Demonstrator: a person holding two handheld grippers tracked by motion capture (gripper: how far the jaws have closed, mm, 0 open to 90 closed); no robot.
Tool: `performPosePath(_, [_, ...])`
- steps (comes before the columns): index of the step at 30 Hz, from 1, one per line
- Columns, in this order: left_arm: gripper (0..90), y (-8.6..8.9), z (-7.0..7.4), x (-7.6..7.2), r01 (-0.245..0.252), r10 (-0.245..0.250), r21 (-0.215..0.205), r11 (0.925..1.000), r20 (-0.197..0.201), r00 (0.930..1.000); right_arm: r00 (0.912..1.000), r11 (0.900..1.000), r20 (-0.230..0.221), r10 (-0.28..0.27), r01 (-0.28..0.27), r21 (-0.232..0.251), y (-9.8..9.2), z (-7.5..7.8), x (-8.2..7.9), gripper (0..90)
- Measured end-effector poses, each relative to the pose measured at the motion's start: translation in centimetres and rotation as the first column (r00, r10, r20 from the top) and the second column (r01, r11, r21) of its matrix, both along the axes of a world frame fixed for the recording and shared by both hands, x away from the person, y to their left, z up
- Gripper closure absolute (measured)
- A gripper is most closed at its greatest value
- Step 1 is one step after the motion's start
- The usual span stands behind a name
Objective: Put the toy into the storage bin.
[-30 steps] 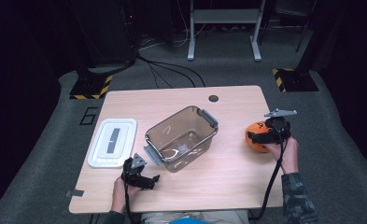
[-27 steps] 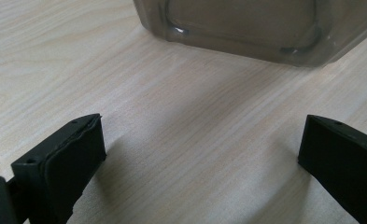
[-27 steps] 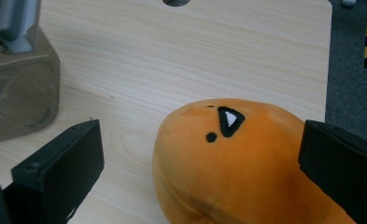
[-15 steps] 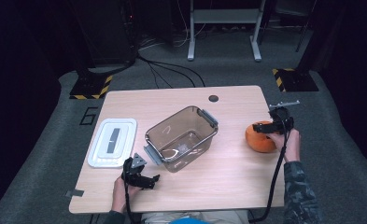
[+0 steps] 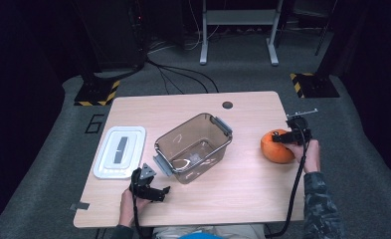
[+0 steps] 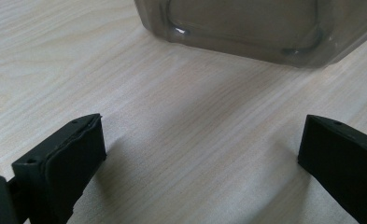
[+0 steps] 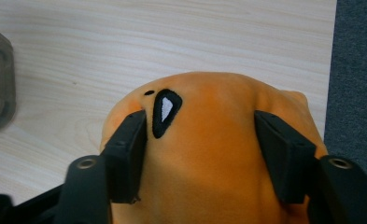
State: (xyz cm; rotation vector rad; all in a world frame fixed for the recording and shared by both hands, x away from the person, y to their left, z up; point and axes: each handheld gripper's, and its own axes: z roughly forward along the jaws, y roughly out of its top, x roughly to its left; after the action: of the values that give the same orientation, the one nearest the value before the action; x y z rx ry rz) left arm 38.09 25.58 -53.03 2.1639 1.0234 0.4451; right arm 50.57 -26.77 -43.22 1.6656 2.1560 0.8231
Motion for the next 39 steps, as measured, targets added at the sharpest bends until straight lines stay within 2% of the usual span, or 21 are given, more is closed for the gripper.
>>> performPosePath(5, [1.0, 0.0, 0.0, 0.0, 0.002, -0.002, 0.000, 1.0000, 0.002, 1.0000, 0.9999, 1.000, 0.000, 0.015, -0.015, -0.020, 0.3, 0.0, -0.2, 49.5])
performPosePath(11, [1.0, 0.0, -0.1, 0.0, -0.002, 0.002, -0.004, 1.0000, 0.008, 1.0000, 0.9994, 1.000, 0.032, 0.013, -0.013, -0.026, 0.3, 0.3, -0.4, 58.3])
performPosePath(15, [1.1, -0.1, -0.1, 0.0, -0.005, 0.005, -0.009, 1.0000, 0.004, 1.0000, 0.9985, 1.000, 0.054, 0.000, 0.001, -0.023, 0.2, 0.7, -0.7, 59.1])
performPosePath(19, [0.8, 0.0, 0.0, 0.1, 0.001, -0.001, 0.008, 1.0000, -0.002, 1.0000, 0.9958, 1.000, 0.091, 0.000, 0.002, -0.017, 0.1, 1.0, -0.9, 59.1])
performPosePath(24, [0.8, -0.1, 0.0, 0.2, -0.001, 0.001, 0.008, 1.0000, 0.005, 1.0000, 0.9927, 1.000, 0.120, 0.014, -0.011, -0.023, 0.3, 1.6, -1.3, 59.2])
performPosePath(36, [0.8, -0.1, 0.0, 0.1, -0.012, 0.012, 0.000, 0.9999, 0.004, 0.9999, 0.9832, 0.999, 0.177, 0.043, -0.044, 0.004, 1.0, 3.5, -1.8, 58.5])
performPosePath(39, [0.8, -0.1, 0.0, 0.1, -0.012, 0.012, -0.001, 0.9999, 0.005, 0.9999, 0.9824, 0.999, 0.180, 0.050, -0.052, 0.007, 1.3, 3.8, -1.9, 58.5])
